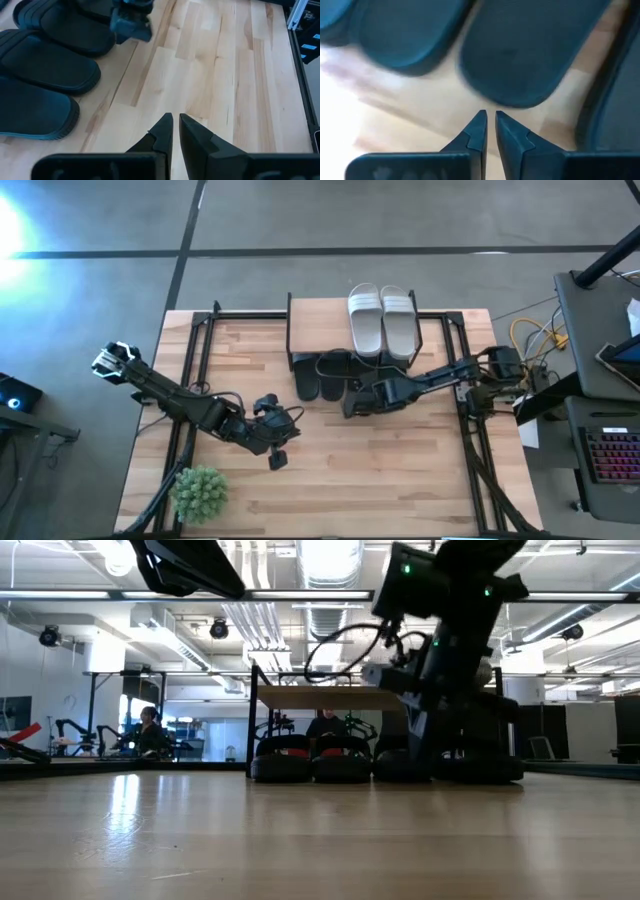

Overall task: Pick and place slides into the shelf
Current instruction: Adjust the black slides under the shelf

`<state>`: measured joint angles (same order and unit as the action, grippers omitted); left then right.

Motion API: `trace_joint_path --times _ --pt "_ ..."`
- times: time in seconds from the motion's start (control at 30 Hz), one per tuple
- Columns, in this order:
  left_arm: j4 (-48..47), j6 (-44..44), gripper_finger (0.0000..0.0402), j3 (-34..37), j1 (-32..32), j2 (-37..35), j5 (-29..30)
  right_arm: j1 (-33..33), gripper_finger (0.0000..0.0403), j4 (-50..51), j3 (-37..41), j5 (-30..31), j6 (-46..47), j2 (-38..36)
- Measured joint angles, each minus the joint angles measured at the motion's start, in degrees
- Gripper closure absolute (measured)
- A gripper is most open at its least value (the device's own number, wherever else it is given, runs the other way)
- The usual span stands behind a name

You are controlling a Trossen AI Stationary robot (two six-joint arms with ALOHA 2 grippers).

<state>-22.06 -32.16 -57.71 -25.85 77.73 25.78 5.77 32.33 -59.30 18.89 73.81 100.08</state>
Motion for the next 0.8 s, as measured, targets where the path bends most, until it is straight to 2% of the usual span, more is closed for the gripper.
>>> trace_joint_path --times 0.1,0.33,0.53,0.8 --pt "-0.03 0.09 0.0385 0.0 0.0 -0.02 0.0 2.18 0.0372 3.62 -1.59 -2.48 -0.36 -1.11" --pt "-0.01 1.47 0.0385 0.02 0.0 -0.02 0.2 7.01 0.0372 17.16 -1.31 -3.04 5.7 -2.24" --pt "-0.01 1.53 0.0385 0.02 0.0 -0.02 0.41 6.28 0.0372 16.75 4.11 -3.9 9.89 -2.24" --pt "0.01 1.53 0.0385 0.02 0.0 -0.02 0.44 2.67 0.0372 16.66 7.58 1.41 10.42 -2.24"
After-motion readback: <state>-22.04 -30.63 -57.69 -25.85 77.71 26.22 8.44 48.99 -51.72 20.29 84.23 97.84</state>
